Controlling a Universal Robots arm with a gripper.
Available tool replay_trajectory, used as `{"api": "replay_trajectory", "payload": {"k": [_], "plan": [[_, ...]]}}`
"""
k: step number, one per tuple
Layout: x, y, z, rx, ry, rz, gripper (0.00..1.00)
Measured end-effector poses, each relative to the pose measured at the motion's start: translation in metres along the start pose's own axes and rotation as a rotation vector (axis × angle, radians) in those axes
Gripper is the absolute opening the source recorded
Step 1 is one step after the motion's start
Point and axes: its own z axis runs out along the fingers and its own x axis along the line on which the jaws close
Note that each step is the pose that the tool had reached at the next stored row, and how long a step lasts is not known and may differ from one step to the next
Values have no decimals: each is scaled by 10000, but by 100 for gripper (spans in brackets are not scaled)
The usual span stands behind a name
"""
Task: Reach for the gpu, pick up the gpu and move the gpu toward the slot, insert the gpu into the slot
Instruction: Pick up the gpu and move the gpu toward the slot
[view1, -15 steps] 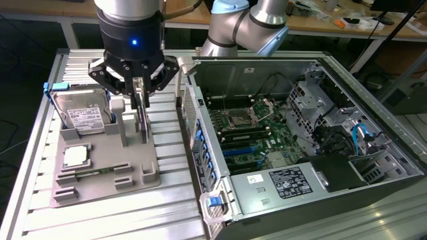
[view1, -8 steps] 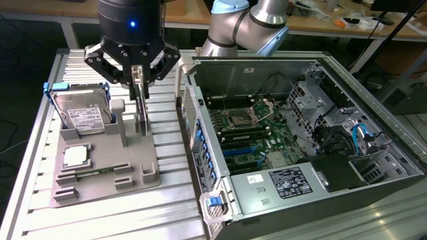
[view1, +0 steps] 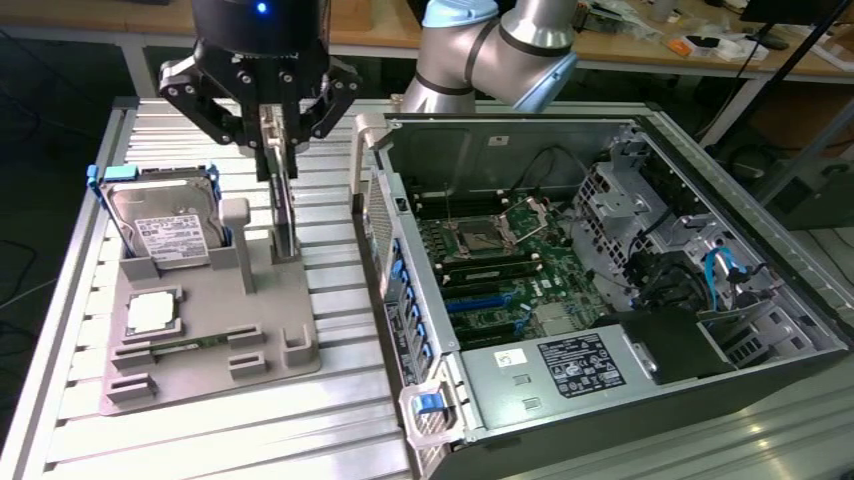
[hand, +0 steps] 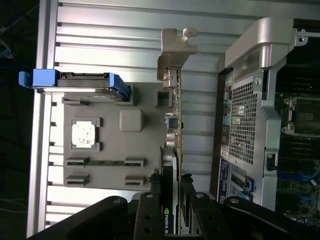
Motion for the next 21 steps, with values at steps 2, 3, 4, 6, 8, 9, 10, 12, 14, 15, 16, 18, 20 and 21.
{"api": "replay_trajectory", "payload": {"k": [2, 3, 4, 6, 8, 9, 10, 12, 14, 15, 16, 18, 20, 21], "plan": [[-1, 4, -63, -1, 0, 0, 27], [-1, 5, -92, -1, 0, 0, 27], [-2, 7, -122, -3, 0, -1, 27], [-3, 10, -181, -4, -1, 0, 27], [-4, 14, -241, -5, 0, 0, 27], [-4, 16, -272, -5, 0, 0, 27], [-5, 17, -301, -6, -1, -1, 27], [-5, 20, -358, -8, -1, -1, 27], [-6, 23, -398, -8, 0, 0, 27], [-6, 23, -402, -8, 0, 0, 27], [-7, 23, -402, -9, -2, -1, 27], [-14, 23, -406, -7, 1, 3, 27], [-22, 23, -408, -7, -1, 16, 27], [-27, 22, -409, -7, 0, 20, 27]]}}
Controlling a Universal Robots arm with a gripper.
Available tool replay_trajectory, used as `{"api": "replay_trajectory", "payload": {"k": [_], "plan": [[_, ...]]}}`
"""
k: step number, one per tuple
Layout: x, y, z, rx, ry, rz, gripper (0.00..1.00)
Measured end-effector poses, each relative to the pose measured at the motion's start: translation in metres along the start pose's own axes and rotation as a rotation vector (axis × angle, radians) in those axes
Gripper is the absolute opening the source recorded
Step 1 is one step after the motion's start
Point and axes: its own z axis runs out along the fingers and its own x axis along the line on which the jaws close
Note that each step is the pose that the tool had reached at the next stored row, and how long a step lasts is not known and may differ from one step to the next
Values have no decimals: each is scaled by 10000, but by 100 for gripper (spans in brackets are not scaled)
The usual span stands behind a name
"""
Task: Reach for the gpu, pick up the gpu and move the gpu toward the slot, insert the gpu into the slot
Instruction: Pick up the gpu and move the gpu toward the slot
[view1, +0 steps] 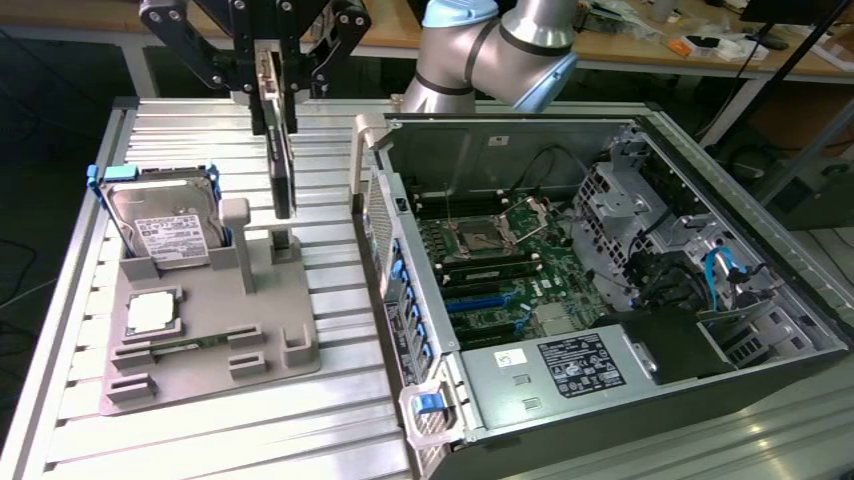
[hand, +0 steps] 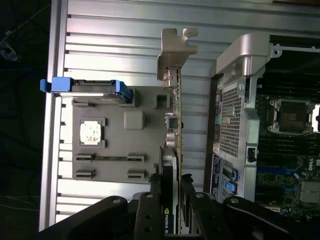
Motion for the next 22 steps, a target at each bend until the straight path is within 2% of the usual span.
{"api": "replay_trajectory", "payload": {"k": [5, 22], "plan": [[-31, -1, -13, -1, -3, 11, 27], [-302, -17, -29, -5, -3, 12, 27]]}}
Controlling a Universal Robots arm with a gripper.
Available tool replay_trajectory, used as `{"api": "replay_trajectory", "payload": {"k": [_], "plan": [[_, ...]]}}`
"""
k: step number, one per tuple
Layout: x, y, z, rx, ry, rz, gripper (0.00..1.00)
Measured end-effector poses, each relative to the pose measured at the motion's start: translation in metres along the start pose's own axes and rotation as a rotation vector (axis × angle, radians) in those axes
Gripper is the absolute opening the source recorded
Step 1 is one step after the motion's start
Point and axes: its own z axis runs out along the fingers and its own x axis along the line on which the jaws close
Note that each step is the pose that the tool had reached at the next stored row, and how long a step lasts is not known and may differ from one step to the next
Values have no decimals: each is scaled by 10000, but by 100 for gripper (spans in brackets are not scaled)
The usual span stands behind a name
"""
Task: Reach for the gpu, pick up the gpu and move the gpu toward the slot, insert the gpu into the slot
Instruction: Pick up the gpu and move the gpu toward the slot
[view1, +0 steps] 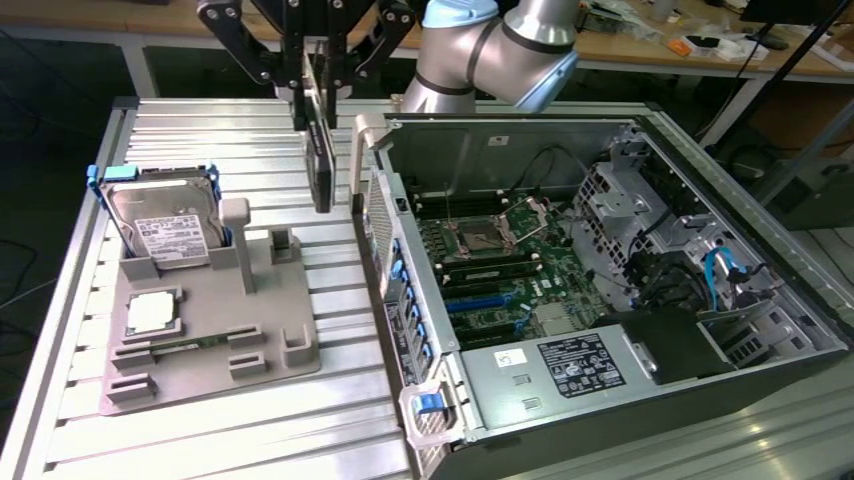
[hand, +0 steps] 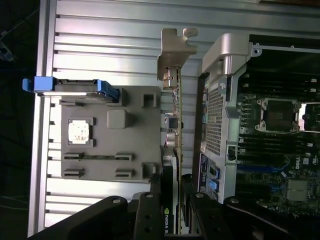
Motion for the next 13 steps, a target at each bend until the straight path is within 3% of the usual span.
{"api": "replay_trajectory", "payload": {"k": [4, 13], "plan": [[-130, -8, 2, -46, -3, 0, 27], [-482, -30, 20, -48, -1, 0, 27]]}}
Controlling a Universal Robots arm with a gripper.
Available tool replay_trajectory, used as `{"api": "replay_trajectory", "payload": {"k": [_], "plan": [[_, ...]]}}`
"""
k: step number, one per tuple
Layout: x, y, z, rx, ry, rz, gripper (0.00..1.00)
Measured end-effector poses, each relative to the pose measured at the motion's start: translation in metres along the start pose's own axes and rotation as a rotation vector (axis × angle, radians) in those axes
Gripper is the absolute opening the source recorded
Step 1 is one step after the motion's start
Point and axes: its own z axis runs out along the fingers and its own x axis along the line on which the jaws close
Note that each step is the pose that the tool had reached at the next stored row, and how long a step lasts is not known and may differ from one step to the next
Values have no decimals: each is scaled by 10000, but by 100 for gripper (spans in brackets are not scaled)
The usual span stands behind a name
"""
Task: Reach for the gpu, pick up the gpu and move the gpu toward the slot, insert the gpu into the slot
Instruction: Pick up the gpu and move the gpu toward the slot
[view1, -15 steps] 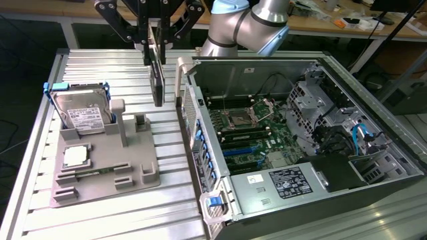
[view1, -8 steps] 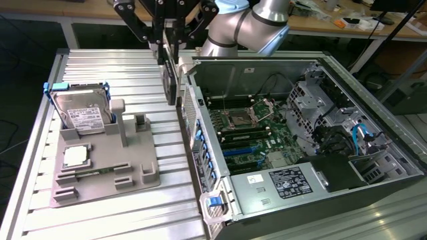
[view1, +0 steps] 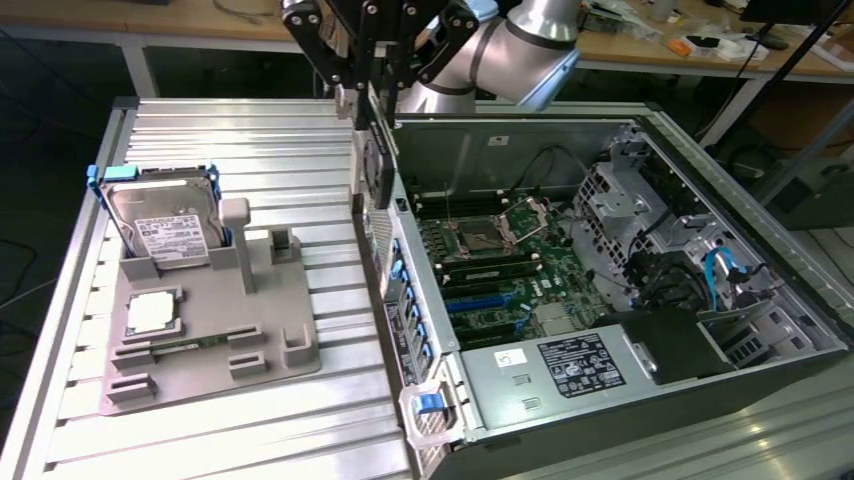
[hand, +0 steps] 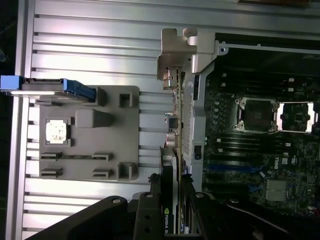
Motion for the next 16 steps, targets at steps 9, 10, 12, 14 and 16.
{"api": "replay_trajectory", "payload": {"k": [9, 10, 12, 14, 16], "plan": [[-340, -21, 13, -1, 0, 0, 27], [-370, -23, 15, -1, -1, 0, 27], [-429, -27, 18, -1, -1, -1, 27], [-493, -31, 20, -2, -2, 1, 27], [-559, -35, 22, -1, 0, -1, 27]]}}
